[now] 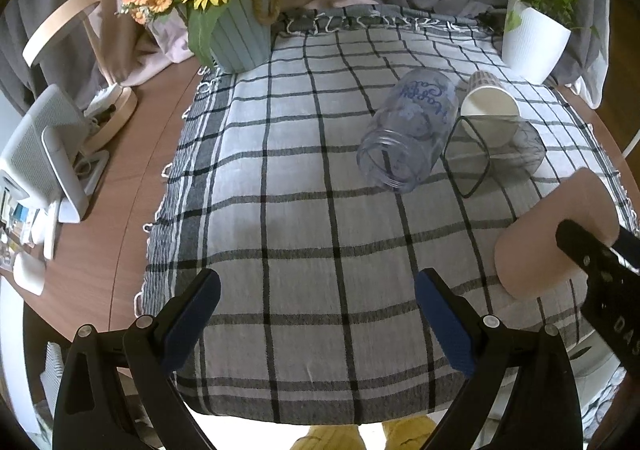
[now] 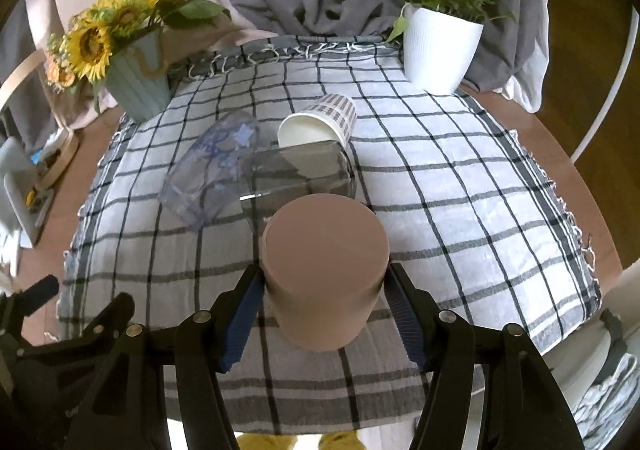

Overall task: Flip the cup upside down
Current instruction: 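Set the pink cup standing on the cloth and open the right tool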

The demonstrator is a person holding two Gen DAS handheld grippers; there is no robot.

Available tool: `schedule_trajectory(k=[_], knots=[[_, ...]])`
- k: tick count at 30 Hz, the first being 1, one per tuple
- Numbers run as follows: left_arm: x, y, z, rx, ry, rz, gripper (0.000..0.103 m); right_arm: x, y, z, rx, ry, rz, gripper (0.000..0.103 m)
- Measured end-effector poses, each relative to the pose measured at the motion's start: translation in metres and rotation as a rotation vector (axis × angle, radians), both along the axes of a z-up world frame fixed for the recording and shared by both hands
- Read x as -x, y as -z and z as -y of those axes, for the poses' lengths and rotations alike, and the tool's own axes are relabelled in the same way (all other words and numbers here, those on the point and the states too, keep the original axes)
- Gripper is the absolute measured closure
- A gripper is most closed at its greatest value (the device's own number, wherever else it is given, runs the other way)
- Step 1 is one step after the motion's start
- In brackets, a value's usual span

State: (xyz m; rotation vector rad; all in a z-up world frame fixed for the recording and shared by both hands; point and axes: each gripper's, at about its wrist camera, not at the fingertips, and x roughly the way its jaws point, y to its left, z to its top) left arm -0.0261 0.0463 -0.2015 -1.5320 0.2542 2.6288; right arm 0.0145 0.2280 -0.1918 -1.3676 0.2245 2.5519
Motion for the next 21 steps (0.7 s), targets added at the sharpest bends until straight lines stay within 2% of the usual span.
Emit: schedule_trajectory(k=[13,17,21], knots=[[-0.001,-0.005,0.003,-0.025,-0.044,0.003,0.004,-0.004,0.003,0.0,0.036,-0.028,0.024,0.04],[-0.002,-0.011,0.003,-0.03,-0.057,-0.011,0.004,-0.006,0.002,-0.001,0.042,-0.023,0.031,0.025],[-0.007,-0.018,0.005,-0.047,-0.071,-0.018,0.004,-0.016,-0.009,0.001,0.04,-0.032,0.024,0.022]])
